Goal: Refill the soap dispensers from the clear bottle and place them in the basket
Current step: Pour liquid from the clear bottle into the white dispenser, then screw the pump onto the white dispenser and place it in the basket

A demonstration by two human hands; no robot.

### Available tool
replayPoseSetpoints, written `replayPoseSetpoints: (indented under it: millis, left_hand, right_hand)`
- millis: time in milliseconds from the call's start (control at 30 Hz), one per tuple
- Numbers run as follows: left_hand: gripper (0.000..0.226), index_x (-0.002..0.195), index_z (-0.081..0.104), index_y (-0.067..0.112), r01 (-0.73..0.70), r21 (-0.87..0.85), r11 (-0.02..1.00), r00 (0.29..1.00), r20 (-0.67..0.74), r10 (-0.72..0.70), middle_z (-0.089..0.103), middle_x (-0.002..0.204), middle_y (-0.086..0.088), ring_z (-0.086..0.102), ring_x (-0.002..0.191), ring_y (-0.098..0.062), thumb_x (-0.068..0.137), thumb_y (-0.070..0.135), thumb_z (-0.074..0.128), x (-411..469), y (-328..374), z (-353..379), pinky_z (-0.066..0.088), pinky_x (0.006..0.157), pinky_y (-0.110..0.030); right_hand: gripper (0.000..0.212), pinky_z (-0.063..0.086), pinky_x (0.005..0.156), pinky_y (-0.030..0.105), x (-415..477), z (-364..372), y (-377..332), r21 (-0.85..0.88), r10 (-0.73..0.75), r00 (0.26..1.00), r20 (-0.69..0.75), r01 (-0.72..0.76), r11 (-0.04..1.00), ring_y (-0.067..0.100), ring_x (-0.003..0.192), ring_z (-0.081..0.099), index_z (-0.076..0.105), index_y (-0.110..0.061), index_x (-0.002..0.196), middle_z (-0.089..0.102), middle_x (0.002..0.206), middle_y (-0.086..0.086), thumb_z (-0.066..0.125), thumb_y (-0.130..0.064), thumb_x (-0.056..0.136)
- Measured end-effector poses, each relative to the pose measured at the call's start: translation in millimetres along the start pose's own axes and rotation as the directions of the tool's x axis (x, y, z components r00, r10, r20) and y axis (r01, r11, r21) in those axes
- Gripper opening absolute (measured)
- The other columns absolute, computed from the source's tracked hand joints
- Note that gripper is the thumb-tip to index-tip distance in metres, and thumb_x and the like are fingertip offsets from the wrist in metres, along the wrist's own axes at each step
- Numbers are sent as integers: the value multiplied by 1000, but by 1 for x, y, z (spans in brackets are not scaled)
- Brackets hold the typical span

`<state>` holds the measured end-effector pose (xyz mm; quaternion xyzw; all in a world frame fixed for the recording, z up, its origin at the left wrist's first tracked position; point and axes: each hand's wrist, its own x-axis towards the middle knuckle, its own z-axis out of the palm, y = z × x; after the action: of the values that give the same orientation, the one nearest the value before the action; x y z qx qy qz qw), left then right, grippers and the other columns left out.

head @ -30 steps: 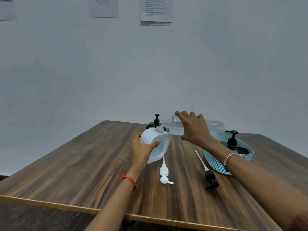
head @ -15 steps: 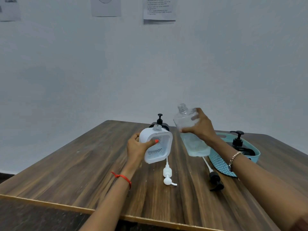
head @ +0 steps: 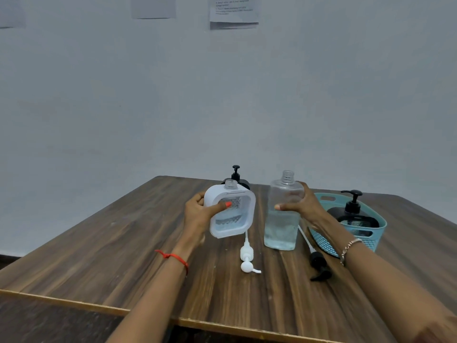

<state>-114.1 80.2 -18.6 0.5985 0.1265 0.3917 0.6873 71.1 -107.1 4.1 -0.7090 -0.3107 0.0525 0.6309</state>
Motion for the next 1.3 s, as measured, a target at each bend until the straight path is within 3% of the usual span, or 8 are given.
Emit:
replayPoseSetpoints:
  millis: [167,300,433,567,700,867,1000,1300]
  left_hand:
    - [38,97,62,11,-9,-29,1000,1000,-20,8,70,92,-8,69,79,-24,65,5,81,2,7,1,58,61,-32]
    - [37,96,62,11,-20,-40,999,999,-41,18,70,93,-8,69,78,-23,65,5,82,4,12,-1,59,60,-31]
    - [34,91,62,13,-30,-55,998,998,-61,27,69,90,-7,68,73,-19,65,4,81,3,18,-5,58,57,-28]
    - [37,97,61,7,-30,-64,997,998,-62,26,69,90,-9,69,73,-20,65,2,81,-2,21,-8,58,56,-28]
    - [35,92,61,9,-22,-101,995,999,-51,17,70,91,-11,69,77,-25,63,2,81,-2,21,-13,59,64,-35]
    - [34,91,62,10,-20,-96,995,1000,-23,18,71,88,-9,70,70,-20,64,0,80,-4,21,-12,59,60,-33]
    - [34,93,62,10,-6,-88,996,1000,17,8,71,88,-8,71,68,-17,65,0,80,-10,23,-2,58,56,-30]
    - [39,101,60,1,0,-94,996,995,100,10,70,88,-10,70,66,-16,66,-4,78,-21,29,14,57,56,-27]
  right_hand:
    - [103,29,108,29,-12,3,-24,-235,-275,949,-155,235,943,15,126,31,19,-21,142,27,138,3,85,-18,63]
    - [45,46,95,36,-39,24,-30,-520,-763,635,121,695,496,22,106,53,56,-5,108,54,112,11,62,14,67]
    - [48,47,89,39,-64,54,4,-578,-260,637,725,769,273,23,113,52,58,-7,117,57,124,10,50,13,74]
    - [19,46,72,41,-70,77,26,-548,-113,557,823,830,103,27,103,50,60,-6,102,54,106,11,45,-6,90]
    - [14,50,74,38,-61,71,0,-520,-251,667,702,721,459,21,87,58,66,-4,91,63,95,11,60,-1,78]
    - [16,53,62,34,-44,44,-94,-91,-471,864,176,491,867,23,68,63,71,-8,86,71,84,9,69,2,75]
    - [7,47,48,25,-30,35,-156,186,-551,830,-88,558,809,20,57,55,68,0,83,65,78,7,65,3,78]
    - [9,43,52,28,-27,45,-170,-73,-574,817,58,577,814,16,55,50,68,-7,82,62,67,-5,70,-3,75]
